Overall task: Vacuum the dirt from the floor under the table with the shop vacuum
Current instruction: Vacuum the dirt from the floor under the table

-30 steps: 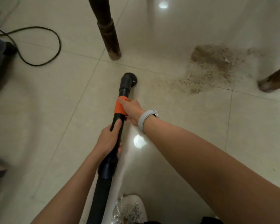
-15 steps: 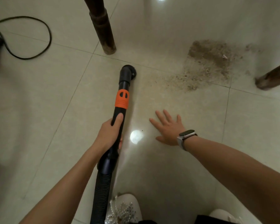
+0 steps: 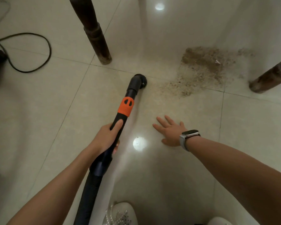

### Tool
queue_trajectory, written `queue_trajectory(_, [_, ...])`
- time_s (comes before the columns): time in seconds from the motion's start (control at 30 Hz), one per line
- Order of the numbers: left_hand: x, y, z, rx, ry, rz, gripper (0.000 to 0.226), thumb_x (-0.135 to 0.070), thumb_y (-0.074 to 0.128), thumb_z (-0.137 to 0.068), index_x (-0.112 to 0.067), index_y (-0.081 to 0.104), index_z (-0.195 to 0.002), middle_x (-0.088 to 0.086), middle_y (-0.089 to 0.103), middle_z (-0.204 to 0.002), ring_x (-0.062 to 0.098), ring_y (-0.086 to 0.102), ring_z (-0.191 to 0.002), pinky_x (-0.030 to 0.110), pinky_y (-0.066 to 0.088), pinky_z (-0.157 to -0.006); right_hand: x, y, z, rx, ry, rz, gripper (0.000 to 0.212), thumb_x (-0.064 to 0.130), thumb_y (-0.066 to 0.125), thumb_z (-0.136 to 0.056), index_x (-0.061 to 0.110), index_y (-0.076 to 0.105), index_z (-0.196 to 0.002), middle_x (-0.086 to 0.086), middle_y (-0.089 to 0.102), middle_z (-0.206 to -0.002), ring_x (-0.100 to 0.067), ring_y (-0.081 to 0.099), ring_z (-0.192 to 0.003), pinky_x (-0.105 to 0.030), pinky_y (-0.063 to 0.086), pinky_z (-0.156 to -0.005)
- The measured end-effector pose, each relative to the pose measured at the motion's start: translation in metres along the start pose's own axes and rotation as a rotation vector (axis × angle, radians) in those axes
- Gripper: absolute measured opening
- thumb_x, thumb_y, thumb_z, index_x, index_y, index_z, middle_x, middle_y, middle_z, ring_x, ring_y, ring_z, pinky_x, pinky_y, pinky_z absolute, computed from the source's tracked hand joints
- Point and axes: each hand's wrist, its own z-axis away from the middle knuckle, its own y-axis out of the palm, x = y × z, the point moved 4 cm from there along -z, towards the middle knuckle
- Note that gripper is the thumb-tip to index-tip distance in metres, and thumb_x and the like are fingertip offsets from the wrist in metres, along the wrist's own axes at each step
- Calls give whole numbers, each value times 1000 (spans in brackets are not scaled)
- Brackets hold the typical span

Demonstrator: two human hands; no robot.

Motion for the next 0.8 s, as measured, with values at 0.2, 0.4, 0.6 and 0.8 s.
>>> queue_trajectory(0.2, [-12,11,7,41,-7,27,38,-43,42,-98,-9,44,-80,13,52,-51,22,47,-33,24,40,-38,-2,0,-2,10,-8,-29,71,25,45,-96,38,0,-150,11,-22,-156,-20,-21,-144,-65,8,-109])
queue_trajectory(0.4, [25,26,6,35,-54,3,35,-56,54,-88,-22,53,-77,1,59,-59,9,54,-40,26,49,-47,11,-26,-9,-209,43,-396,36,29,32,-102,11,54,-124,-8,43,-140,-27,38,-132,-46,36,-103])
queue_trajectory(0.6, [25,40,52,113,-2,-9,30,-35,46,-97,-9,49,-81,7,50,-48,22,46,-36,25,39,-39,71,-46,-17,-175,190,-1621,32,40,49,-94,12,49,-111,-10,60,-97,-25,60,-92,-37,52,-80])
queue_trajectory(0.8, [-11,33,19,133,-5,-19,37,-43,41,-97,-10,44,-81,8,52,-50,21,49,-35,23,40,-39,69,-87,-36,-301,248,-1822,24,33,46,-97,10,40,-99,-19,56,-111,-40,59,-107,-54,48,-93])
